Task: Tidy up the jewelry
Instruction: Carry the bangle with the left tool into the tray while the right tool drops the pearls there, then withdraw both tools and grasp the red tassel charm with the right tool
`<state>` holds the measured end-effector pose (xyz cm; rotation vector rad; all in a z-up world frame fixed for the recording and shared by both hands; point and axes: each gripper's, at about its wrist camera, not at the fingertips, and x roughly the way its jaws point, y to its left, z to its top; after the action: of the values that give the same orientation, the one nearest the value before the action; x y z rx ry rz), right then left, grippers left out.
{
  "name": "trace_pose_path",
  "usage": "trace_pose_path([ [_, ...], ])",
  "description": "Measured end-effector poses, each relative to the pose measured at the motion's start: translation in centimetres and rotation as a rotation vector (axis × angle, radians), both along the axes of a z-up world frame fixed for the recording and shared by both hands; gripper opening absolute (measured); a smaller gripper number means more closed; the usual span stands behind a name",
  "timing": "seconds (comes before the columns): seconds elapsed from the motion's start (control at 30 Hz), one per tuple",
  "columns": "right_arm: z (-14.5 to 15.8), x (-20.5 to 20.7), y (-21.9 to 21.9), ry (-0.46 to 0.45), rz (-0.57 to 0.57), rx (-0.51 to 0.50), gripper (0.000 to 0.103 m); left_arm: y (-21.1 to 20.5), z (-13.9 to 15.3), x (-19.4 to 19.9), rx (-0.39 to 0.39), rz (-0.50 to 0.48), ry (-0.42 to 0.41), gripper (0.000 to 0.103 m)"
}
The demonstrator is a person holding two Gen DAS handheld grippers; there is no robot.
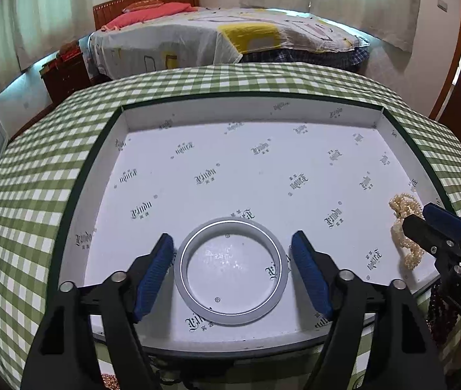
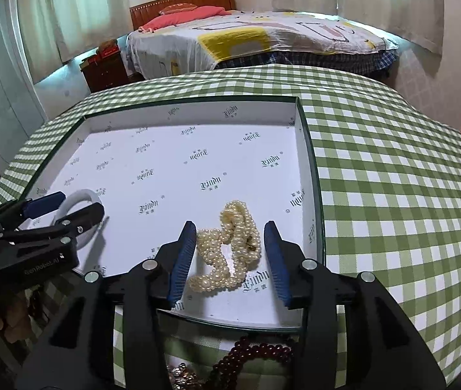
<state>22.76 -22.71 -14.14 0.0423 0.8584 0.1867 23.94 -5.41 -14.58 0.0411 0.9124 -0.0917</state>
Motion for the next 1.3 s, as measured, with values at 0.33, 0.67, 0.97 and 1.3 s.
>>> trace_pose_path([
  [0.33,3.4,-3.2,0.3,-0.065,-0.014,0.018,0.043,1.2,3.4,-3.0,-0.006,0.010,-0.082,0.075],
  [0.67,3.9,-11.4,1.8,-0.072,0.009,0.023,0.044,4.7,4.7,-10.2,-0.013,0.081,-0.125,0.075],
  [0.97,2.7,-16.2,2.5,-0.049,0.038,0.031,0.044,6.4,4.3,-15.3,-0.009,0.115,-0.117,0.075],
  [1.3,1.3,-19.3,3.8,-0.040,0.081,0.040,0.044,7.2,3.6,-19.1,0.009,0.138,-0.116,0.075],
])
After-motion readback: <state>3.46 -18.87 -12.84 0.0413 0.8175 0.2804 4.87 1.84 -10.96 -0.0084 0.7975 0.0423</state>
